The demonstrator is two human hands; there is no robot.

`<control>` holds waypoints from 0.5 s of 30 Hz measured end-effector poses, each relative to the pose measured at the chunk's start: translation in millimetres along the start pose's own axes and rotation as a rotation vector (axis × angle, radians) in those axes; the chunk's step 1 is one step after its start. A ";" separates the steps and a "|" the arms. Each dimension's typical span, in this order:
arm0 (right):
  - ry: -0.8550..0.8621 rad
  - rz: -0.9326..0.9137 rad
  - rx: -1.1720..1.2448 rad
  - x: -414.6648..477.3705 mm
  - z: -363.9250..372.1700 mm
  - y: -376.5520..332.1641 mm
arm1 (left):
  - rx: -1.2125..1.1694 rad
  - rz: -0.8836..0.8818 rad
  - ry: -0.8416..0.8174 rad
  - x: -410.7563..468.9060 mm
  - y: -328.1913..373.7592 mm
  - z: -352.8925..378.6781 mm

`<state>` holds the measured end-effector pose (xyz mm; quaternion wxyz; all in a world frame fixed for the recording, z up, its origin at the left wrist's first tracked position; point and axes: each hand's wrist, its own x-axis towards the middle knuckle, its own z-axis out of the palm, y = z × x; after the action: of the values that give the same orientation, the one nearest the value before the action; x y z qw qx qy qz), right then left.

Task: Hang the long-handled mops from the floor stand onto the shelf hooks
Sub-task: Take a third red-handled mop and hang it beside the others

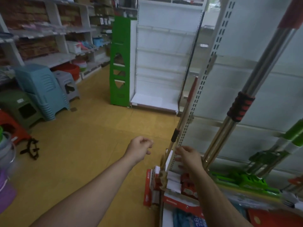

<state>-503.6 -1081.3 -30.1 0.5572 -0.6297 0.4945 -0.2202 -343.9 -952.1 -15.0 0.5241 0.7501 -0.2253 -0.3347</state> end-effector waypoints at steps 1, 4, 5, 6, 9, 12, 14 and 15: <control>0.022 0.019 0.039 -0.6 12.0 -4.7 | 0.001 0.014 -0.009 6.1 0.7 -13.4; 0.072 0.041 0.086 0.5 41.8 -16.8 | -0.009 0.039 -0.035 21.9 3.6 -45.3; 0.087 0.046 0.089 1.0 49.2 -20.0 | -0.015 0.046 -0.045 26.2 3.8 -52.3; 0.101 0.048 0.093 2.2 55.6 -22.9 | -0.021 0.058 -0.053 30.3 3.9 -57.8; 0.147 0.054 0.103 12.1 70.0 -30.9 | -0.035 0.086 -0.073 43.8 6.9 -68.9; 0.177 0.058 0.106 26.8 77.6 -35.9 | -0.052 0.097 -0.090 58.6 9.1 -72.2; 0.188 0.062 0.119 39.9 81.7 -37.0 | -0.056 0.093 -0.103 69.3 10.2 -71.8; 0.192 0.065 0.125 47.4 83.5 -37.4 | -0.049 0.092 -0.109 75.7 11.3 -71.1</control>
<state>-400.6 -1086.2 -32.2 0.5525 -0.5532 0.5510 -0.2917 -240.2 -963.0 -8.4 0.5441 0.7066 -0.2794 -0.3560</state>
